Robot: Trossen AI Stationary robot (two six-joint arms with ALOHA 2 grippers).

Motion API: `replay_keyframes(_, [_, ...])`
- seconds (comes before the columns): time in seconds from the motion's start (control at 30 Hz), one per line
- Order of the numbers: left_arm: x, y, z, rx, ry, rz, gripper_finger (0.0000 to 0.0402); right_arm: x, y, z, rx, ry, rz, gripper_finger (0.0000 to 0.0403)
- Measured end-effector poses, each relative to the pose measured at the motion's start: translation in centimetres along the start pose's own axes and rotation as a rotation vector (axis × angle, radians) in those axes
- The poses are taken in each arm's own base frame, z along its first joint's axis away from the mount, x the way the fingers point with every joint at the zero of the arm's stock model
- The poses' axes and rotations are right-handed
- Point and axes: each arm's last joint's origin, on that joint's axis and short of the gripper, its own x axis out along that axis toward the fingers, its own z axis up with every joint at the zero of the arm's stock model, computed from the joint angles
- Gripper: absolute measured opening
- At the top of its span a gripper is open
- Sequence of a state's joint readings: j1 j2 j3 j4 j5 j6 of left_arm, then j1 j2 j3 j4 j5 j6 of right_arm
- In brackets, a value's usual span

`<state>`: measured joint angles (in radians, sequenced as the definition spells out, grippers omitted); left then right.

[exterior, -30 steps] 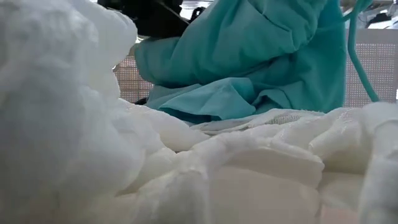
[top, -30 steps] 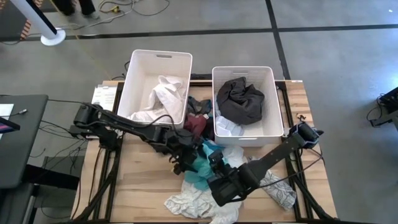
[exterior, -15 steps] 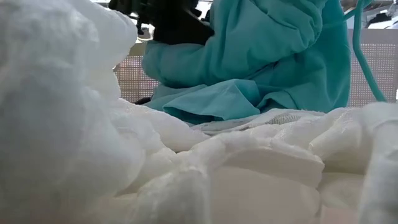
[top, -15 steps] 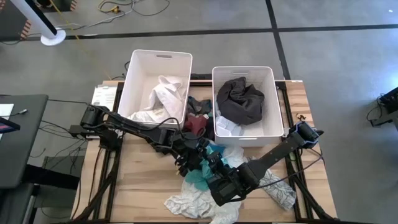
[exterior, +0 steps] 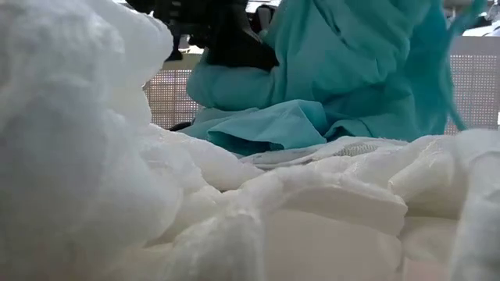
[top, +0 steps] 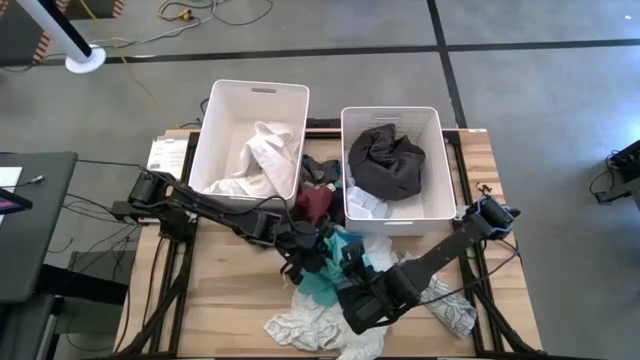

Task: Sort clothes
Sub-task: Put the light blue pants into the right white laundry bin

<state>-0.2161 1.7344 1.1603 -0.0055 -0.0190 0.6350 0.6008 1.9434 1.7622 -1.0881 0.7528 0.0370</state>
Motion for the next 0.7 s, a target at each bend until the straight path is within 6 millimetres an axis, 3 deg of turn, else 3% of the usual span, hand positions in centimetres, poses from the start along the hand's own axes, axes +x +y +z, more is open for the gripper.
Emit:
replay_keyframes(0.2, [-0.2, -0.1, 0.8, 0.096, 0.077, 0.126, 0.0033, -1.7, 0.4, -0.9, 0.161, 0.063, -0.004, 0.0135])
replay_keyframes(0.47, [-1.0, -0.1, 3.9, 0.278, 0.131, 0.282, 0.0033, -3.6, 0.9, -1.2, 0.371, 0.072, 0.002, 0.0264])
replay_keyframes(0.7, [-2.0, -1.1, 6.9, 0.481, 0.189, 0.4, 0.0033, -4.0, 0.7, -1.8, 0.46, 0.074, -0.088, 0.0285])
